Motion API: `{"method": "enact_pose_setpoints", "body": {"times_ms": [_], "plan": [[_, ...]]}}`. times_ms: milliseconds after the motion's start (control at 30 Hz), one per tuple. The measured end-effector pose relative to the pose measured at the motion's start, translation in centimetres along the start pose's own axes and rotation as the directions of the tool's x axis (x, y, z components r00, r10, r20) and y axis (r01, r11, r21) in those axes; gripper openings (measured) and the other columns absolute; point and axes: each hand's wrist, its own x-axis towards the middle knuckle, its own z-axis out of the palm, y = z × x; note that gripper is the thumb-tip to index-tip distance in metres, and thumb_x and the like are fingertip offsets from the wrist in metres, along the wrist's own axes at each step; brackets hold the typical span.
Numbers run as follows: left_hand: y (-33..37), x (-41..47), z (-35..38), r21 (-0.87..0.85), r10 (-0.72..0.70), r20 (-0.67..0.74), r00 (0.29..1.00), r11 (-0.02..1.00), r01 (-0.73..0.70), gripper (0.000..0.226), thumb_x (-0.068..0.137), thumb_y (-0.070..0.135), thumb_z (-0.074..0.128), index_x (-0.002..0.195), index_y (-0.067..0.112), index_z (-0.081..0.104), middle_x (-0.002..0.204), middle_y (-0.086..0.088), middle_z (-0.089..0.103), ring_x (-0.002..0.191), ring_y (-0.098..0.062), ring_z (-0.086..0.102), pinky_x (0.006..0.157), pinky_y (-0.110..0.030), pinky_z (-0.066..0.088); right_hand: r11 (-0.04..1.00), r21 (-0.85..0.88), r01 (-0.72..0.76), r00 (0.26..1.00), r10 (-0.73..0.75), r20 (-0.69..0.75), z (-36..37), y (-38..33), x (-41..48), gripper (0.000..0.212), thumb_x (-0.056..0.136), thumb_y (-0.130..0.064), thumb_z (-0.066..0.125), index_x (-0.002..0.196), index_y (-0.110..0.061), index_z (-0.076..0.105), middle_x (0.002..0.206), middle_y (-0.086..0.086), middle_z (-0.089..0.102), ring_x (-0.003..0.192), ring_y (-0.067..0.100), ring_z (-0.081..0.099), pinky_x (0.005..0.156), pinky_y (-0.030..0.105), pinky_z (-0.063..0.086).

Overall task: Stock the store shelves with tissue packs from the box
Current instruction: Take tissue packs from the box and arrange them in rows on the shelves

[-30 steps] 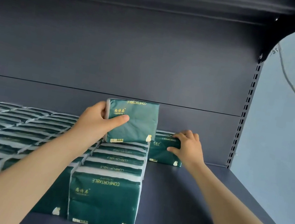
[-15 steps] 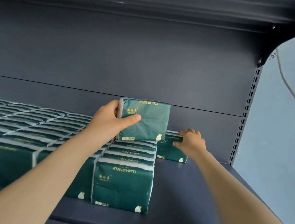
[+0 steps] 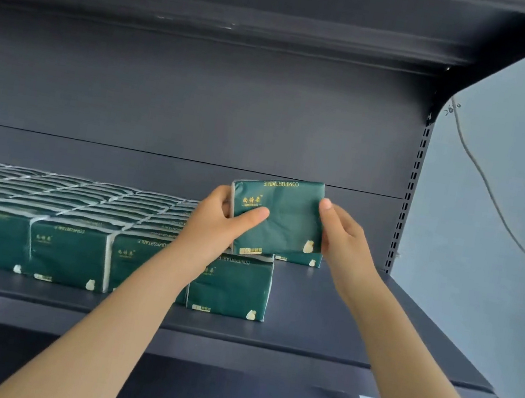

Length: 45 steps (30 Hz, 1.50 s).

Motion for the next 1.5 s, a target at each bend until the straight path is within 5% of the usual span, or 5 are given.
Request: {"method": "enact_pose_setpoints", "body": {"times_ms": [433, 600, 733, 1333, 1500], "plan": [[-1.8, -1.8, 1.1, 0.371, 0.174, 0.106, 0.979, 0.907, -0.201, 0.02, 0.087, 0.036, 0.061, 0.106, 0.03, 0.055, 0.103, 0.015, 0.062, 0.093, 0.005, 0.057, 0.083, -0.01, 0.045, 0.998, -0.057, -0.006, 0.994, -0.001, -0.11, -2.9, 0.6, -2.6, 0.026, 0.08, -0.017, 0.073, 0.103, -0.017, 0.06, 0.091, -0.006, 0.072, 0.073, 0.001, 0.069, 0.051, 0.014, 0.048], [-3.9, -1.1, 0.8, 0.853, 0.253, 0.337, 0.907, 0.325, -0.408, 0.057, 0.093, 0.054, 0.035, 0.13, 0.013, 0.052, 0.129, 0.004, 0.053, 0.122, -0.013, 0.047, 0.101, -0.026, 0.036, 0.998, -0.057, -0.022, 0.975, 0.009, -0.22, -5.3, 3.0, 0.4, 0.022, 0.081, -0.017, 0.073, 0.097, -0.018, 0.057, 0.094, -0.002, 0.07, 0.072, 0.003, 0.069, 0.049, 0.014, 0.047], [-5.8, 0.0, 1.1, 0.861, 0.394, 0.454, 0.799, 0.037, -0.508, 0.062, 0.088, 0.056, 0.029, 0.093, 0.008, 0.068, 0.092, -0.003, 0.067, 0.086, -0.022, 0.066, 0.078, -0.033, 0.055, 0.987, -0.139, -0.08, 0.965, 0.042, -0.26, -6.2, 6.5, 4.1, 0.03, 0.08, -0.019, 0.075, 0.102, -0.016, 0.054, 0.102, -0.001, 0.067, 0.089, 0.011, 0.066, 0.06, 0.02, 0.053], [-9.4, 1.2, 1.6, 0.86, 0.487, 0.45, 0.749, -0.012, -0.51, 0.069, 0.098, 0.055, 0.019, 0.086, 0.007, 0.067, 0.081, -0.003, 0.067, 0.076, -0.02, 0.066, 0.065, -0.033, 0.056, 0.632, -0.751, -0.194, 0.98, 0.089, -0.179, -4.5, 15.1, 11.2, 0.051, 0.086, -0.031, 0.067, 0.119, -0.001, 0.042, 0.121, 0.014, 0.052, 0.106, 0.031, 0.054, 0.082, 0.038, 0.043], [-9.7, 1.4, 1.6, 0.861, 0.482, 0.447, 0.753, -0.004, -0.509, 0.069, 0.098, 0.055, 0.018, 0.086, 0.007, 0.066, 0.079, -0.003, 0.066, 0.073, -0.021, 0.065, 0.064, -0.034, 0.055, 0.636, -0.743, -0.21, 0.977, 0.106, -0.185, -4.5, 14.8, 11.1, 0.048, 0.085, -0.03, 0.068, 0.115, -0.003, 0.043, 0.115, 0.011, 0.055, 0.071, 0.015, 0.05, 0.07, 0.032, 0.039]]}}
